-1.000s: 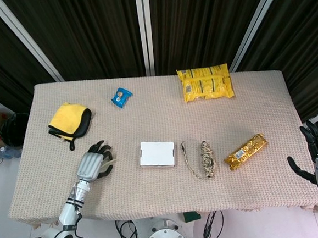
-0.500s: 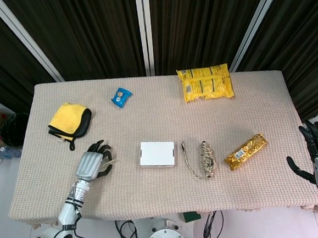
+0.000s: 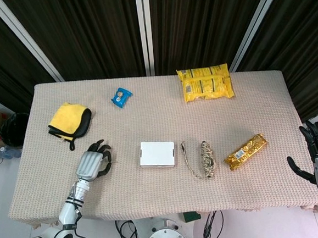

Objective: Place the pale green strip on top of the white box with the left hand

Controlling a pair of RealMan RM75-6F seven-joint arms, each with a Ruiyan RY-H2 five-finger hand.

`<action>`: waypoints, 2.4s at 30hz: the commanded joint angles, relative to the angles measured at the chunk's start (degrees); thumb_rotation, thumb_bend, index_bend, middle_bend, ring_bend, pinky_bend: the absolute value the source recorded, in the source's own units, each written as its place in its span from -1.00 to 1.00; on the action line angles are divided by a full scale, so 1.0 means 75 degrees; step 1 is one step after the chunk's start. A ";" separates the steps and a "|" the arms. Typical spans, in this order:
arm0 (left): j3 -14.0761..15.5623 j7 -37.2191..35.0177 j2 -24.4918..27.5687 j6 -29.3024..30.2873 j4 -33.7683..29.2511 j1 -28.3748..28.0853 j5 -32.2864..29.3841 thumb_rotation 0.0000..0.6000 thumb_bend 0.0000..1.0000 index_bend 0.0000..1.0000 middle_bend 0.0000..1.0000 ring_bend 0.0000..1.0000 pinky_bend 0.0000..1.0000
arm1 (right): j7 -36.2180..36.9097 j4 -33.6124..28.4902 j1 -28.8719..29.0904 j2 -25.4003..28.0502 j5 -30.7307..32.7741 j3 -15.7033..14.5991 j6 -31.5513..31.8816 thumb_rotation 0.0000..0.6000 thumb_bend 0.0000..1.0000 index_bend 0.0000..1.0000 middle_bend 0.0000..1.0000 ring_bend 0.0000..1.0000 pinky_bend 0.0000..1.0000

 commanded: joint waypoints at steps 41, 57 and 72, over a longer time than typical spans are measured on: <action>-0.1138 0.2526 0.0869 -0.1971 -0.4008 -0.2153 -0.1272 0.97 -0.14 0.19 -0.41 -0.77 -0.60 | 0.0531 0.0124 -0.0209 0.0127 0.0221 0.0165 0.0414 0.82 -0.42 -1.00 -1.00 -1.00 -1.00; -0.1346 0.2958 -0.0219 -0.2261 -0.2647 -0.2974 -0.2628 0.96 -0.14 0.21 -0.41 -0.77 -0.60 | 0.0785 0.0330 -0.0199 0.0128 0.0414 0.0232 0.0266 0.82 -0.42 -1.00 -1.00 -1.00 -1.00; -0.1235 0.2918 -0.0379 -0.2209 -0.2138 -0.3244 -0.2852 0.95 -0.14 0.21 -0.41 -0.77 -0.60 | 0.0829 0.0434 -0.0171 0.0076 0.0517 0.0291 0.0182 0.82 -0.42 -1.00 -1.00 -1.00 -1.00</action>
